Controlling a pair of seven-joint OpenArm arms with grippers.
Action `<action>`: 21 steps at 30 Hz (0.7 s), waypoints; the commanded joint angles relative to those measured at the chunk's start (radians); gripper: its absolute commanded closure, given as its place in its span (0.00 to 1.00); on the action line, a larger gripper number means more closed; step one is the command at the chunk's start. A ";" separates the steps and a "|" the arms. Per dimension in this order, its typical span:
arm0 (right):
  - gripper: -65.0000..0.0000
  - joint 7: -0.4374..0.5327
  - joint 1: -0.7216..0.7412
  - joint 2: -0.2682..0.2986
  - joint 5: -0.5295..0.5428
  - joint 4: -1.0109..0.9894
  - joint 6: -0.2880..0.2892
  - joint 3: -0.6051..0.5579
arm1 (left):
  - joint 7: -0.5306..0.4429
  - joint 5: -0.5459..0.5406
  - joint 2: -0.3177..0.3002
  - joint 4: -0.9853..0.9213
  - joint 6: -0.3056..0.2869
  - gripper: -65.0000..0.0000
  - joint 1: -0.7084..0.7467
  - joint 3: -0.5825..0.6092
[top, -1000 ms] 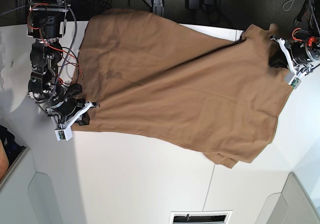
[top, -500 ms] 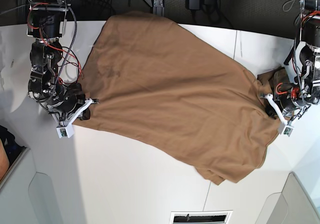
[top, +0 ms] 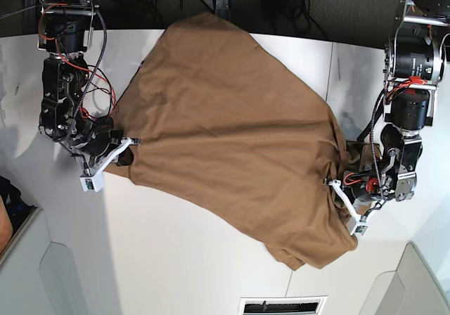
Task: Layout the t-shirt on the table in an organized manner, then fold the t-shirt properly
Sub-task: 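Grasp the shirt body with the left gripper and drag it toward the right gripper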
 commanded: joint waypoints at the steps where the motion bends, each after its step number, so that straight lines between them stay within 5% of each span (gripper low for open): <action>1: 1.00 -0.004 0.001 0.010 0.007 0.017 0.004 0.004 | 0.016 0.001 -0.008 0.006 -0.014 1.00 -0.031 0.000; 8: 1.00 -0.005 -0.139 0.010 0.049 0.115 0.005 0.004 | 0.015 0.001 0.019 0.006 -0.014 1.00 -0.073 0.000; 15: 1.00 -0.028 -0.286 -0.019 0.107 0.294 0.043 0.004 | 0.006 0.001 0.108 0.006 -0.049 1.00 -0.076 0.000; 21: 1.00 0.008 -0.284 -0.042 0.110 0.348 0.037 0.004 | 0.029 -0.034 0.136 0.006 -0.051 1.00 -0.107 0.000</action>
